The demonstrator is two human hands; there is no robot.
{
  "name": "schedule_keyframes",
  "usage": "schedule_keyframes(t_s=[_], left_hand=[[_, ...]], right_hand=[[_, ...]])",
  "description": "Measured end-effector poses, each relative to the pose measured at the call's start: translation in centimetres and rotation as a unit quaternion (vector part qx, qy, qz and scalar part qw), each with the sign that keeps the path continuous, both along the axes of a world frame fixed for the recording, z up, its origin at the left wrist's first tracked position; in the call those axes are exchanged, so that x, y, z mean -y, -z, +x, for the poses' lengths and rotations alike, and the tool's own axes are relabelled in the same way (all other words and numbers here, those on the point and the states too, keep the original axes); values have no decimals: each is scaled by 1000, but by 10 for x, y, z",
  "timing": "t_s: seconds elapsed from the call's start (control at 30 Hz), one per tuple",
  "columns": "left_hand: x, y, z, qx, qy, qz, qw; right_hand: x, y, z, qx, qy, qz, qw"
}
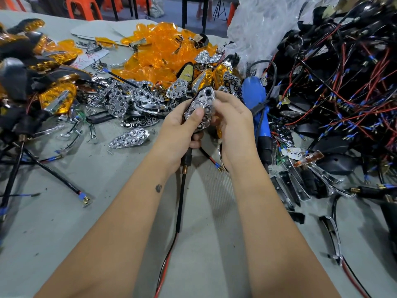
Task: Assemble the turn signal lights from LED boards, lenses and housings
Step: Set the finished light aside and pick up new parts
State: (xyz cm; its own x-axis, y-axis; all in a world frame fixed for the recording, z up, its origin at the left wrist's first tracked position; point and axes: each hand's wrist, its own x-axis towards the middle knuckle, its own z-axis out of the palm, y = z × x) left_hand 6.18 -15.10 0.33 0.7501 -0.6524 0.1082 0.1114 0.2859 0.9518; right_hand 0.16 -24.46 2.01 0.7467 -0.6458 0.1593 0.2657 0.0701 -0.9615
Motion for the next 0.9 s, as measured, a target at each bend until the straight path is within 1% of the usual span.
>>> schedule_keyframes(t_s=[0.07, 0.17, 0.23, 0.33, 0.4, 0.57, 0.73, 0.9], left_hand=[[-1, -1, 1, 12, 21, 21, 999], [-2, 1, 4, 18, 31, 51, 998], [-1, 3, 3, 36, 42, 55, 997], [1, 4, 0, 52, 49, 61, 996], [1, 4, 0, 52, 47, 63, 996], [0, 2, 0, 57, 42, 66, 995], [-2, 1, 1, 57, 63, 54, 995], [-2, -1, 3, 11, 97, 32, 995]], right_hand=[[0, -1, 0, 6, 9, 15, 1000], [0, 0, 2, -17, 54, -30, 998], [2, 1, 2, -34, 79, -55, 995], [3, 3, 3, -33, 105, -60, 992], [2, 4, 3, -30, 109, -63, 992], [0, 5, 3, -22, 114, -107, 988], [3, 4, 0, -9, 114, -102, 988], [5, 5, 1, -14, 100, -91, 991]])
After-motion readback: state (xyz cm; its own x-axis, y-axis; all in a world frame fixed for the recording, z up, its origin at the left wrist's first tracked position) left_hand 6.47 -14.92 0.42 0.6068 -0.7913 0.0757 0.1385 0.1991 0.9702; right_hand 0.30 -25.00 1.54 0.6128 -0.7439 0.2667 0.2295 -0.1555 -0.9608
